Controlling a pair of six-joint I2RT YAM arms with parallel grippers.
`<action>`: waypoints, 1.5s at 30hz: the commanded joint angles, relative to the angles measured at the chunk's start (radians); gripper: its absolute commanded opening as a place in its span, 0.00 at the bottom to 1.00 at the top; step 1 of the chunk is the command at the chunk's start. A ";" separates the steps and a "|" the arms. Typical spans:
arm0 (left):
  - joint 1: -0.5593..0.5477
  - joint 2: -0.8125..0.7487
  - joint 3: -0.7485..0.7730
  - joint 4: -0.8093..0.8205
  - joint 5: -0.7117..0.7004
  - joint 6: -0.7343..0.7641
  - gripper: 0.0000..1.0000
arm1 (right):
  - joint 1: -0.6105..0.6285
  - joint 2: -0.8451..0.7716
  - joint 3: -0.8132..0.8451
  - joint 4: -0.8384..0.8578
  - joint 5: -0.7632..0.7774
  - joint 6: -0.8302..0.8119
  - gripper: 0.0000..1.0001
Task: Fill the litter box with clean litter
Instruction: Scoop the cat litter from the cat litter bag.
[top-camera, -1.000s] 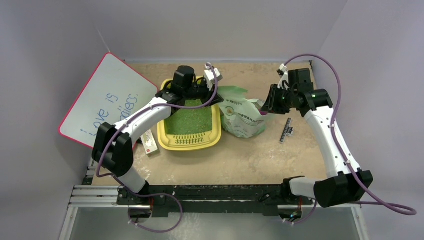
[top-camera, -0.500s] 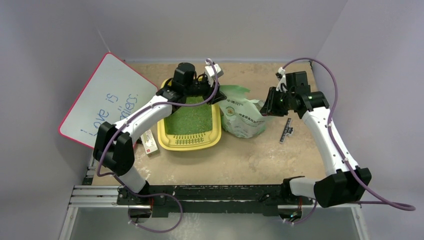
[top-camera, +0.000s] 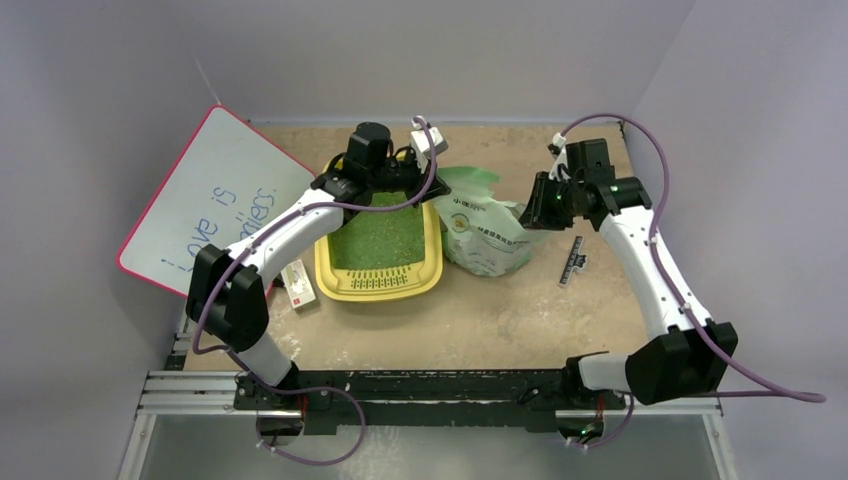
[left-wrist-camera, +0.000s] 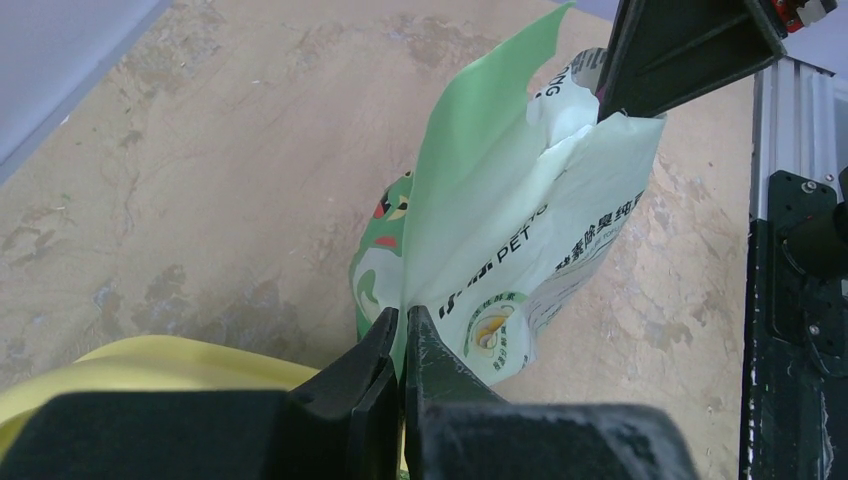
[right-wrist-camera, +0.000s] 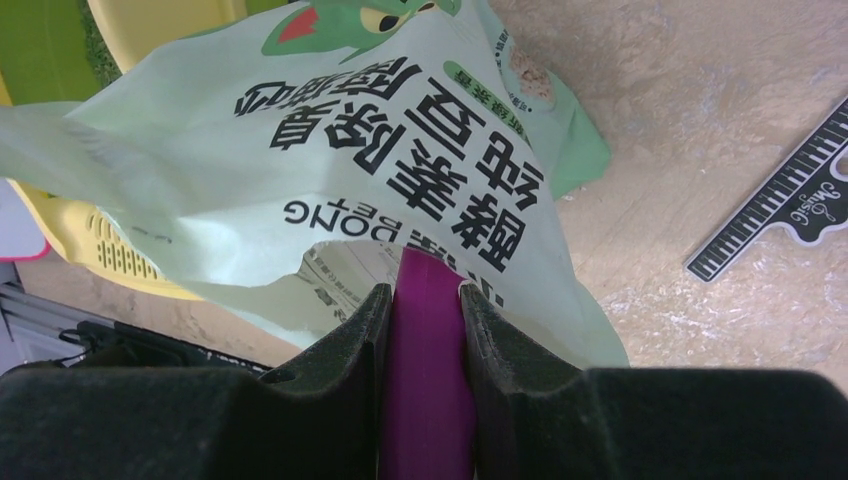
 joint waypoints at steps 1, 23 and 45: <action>-0.002 -0.038 0.046 0.019 0.017 0.026 0.00 | 0.001 0.020 0.056 -0.041 0.104 -0.039 0.00; -0.002 -0.034 0.075 0.043 0.012 -0.012 0.39 | 0.056 0.097 0.038 -0.025 0.168 -0.024 0.00; -0.002 -0.004 0.067 -0.035 -0.019 0.046 0.00 | 0.179 0.237 0.021 0.036 0.224 0.010 0.00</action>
